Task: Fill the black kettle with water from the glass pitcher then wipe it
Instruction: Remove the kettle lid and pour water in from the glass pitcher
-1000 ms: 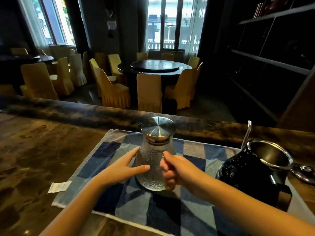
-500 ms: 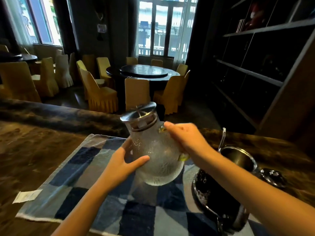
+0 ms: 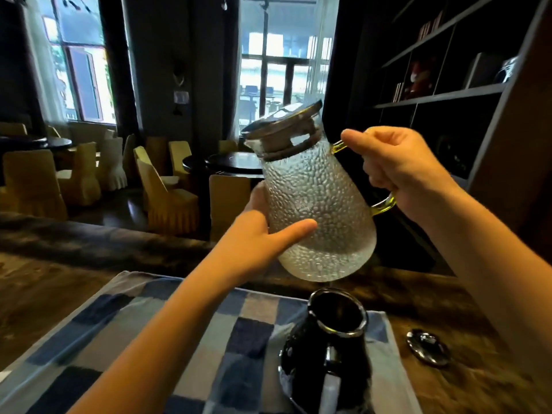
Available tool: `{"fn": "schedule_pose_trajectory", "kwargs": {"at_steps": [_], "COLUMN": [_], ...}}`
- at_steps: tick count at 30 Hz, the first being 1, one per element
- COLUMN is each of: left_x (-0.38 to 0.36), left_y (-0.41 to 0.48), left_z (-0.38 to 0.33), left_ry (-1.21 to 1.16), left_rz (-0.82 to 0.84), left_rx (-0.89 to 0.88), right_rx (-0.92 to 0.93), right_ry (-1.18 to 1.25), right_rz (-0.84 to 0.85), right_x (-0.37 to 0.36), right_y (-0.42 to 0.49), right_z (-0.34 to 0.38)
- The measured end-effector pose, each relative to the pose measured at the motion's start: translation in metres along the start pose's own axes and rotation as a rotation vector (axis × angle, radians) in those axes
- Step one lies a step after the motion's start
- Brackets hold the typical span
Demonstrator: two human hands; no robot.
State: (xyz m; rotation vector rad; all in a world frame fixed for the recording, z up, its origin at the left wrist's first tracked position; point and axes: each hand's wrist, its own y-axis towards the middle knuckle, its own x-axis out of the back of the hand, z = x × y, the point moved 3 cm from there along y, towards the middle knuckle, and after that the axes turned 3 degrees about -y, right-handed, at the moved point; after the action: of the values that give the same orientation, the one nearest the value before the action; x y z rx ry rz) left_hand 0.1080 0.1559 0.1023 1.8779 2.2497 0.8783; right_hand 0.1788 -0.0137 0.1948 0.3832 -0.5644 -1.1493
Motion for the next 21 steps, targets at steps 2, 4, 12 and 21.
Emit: {"fn": "schedule_pose_trajectory", "kwargs": {"at_steps": [2,4,12,21], "left_x": [-0.028,-0.057,-0.174,-0.240], "left_y": [0.002,0.001,-0.017,-0.038], "left_z": [-0.011,-0.020,-0.014,0.005], "left_ry": [0.037,0.074,-0.284,-0.499], "left_rz": [0.044,0.109,0.203,-0.001], "left_rx": [0.049,0.113,0.302,0.517], "right_rx": [0.006,0.009,-0.019,0.095], "right_ry": [-0.053,-0.125,-0.382,-0.707], "right_rz": [-0.014,-0.019,0.051,0.253], "right_x": [0.025,0.047,0.119,0.120], "right_y": [-0.009,-0.019,-0.047,-0.052], "right_z": [0.002,0.001,-0.024,-0.041]}}
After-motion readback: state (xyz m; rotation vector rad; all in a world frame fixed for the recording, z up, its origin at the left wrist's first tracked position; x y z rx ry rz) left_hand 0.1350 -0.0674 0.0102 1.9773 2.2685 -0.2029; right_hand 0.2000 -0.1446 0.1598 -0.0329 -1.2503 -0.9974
